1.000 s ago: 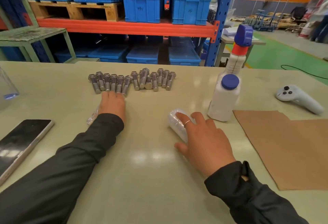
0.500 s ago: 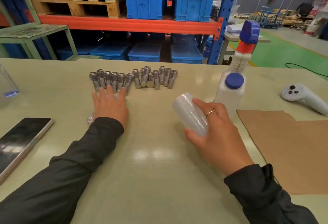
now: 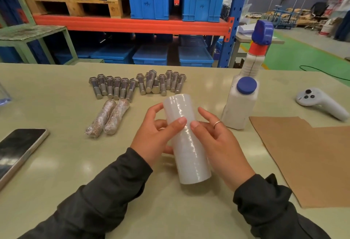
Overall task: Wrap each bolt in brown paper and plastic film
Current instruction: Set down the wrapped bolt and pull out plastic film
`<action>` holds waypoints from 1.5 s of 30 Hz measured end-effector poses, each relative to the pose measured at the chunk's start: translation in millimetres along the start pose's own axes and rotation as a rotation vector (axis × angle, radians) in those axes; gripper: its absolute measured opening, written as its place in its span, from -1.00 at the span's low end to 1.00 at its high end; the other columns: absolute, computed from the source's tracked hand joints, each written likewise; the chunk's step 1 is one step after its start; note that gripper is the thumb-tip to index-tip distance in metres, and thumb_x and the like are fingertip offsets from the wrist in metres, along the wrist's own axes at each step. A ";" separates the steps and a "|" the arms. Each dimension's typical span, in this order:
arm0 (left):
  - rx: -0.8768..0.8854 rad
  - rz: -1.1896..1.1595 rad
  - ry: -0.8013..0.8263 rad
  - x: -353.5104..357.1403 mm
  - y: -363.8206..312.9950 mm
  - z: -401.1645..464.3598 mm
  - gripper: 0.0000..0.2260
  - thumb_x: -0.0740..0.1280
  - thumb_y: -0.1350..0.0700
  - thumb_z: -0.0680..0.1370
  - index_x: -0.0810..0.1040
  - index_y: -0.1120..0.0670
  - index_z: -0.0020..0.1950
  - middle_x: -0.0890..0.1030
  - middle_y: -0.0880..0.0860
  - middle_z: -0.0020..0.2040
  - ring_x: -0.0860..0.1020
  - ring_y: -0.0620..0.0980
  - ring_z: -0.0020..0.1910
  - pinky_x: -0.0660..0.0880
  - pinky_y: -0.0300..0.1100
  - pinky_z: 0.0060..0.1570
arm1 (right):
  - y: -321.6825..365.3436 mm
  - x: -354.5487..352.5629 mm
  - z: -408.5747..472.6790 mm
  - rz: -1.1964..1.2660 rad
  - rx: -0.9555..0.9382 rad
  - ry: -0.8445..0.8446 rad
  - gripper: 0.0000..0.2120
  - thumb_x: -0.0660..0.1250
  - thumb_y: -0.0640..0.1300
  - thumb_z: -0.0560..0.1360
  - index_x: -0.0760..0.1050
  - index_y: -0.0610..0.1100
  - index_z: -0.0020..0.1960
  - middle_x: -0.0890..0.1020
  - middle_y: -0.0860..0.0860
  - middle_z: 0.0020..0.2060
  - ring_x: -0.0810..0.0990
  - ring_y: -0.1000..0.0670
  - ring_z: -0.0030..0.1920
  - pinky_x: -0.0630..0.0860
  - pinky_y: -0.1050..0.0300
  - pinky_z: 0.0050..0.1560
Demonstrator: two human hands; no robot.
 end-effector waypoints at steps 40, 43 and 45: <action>-0.078 -0.055 -0.099 -6.2 13.6 -9.4 -0.41 0.44 -0.05 0.29 0.36 -0.02 0.28 0.60 0.03 -0.12 0.64 -0.07 -0.23 0.54 -0.16 -0.40 | -22.3 -19.7 -6.7 0.187 0.380 -0.177 -0.77 0.08 -0.20 0.62 0.38 -0.16 -0.19 0.55 -0.08 -0.40 0.52 -0.01 -0.44 0.50 0.16 -0.40; -0.217 -0.258 -0.043 1.4 23.3 -8.8 -0.74 0.26 0.04 0.50 0.46 0.08 0.16 0.58 0.08 -0.13 0.62 -0.02 -0.31 0.55 -0.14 -0.39 | -26.2 -27.2 -8.7 0.165 0.418 -0.210 -0.81 0.05 -0.22 0.61 0.35 -0.13 -0.15 0.46 -0.04 -0.34 0.43 0.12 -0.62 0.35 0.27 -0.61; -0.303 -0.381 -0.003 6.1 30.0 -8.8 -0.73 0.19 0.02 0.53 0.47 0.14 0.13 0.57 0.11 -0.15 0.57 0.05 -0.25 0.55 -0.06 -0.24 | -27.1 -29.3 -8.4 0.119 0.423 -0.215 -0.82 0.04 -0.22 0.62 0.34 -0.11 -0.13 0.42 -0.03 -0.31 0.36 0.13 -0.64 0.29 0.29 -0.65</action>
Point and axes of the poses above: each hand's wrist, its own z-axis towards the middle knuckle, its own x-axis out of the palm, y = z × x, the point moved 8 cm from there along z, towards the middle knuckle
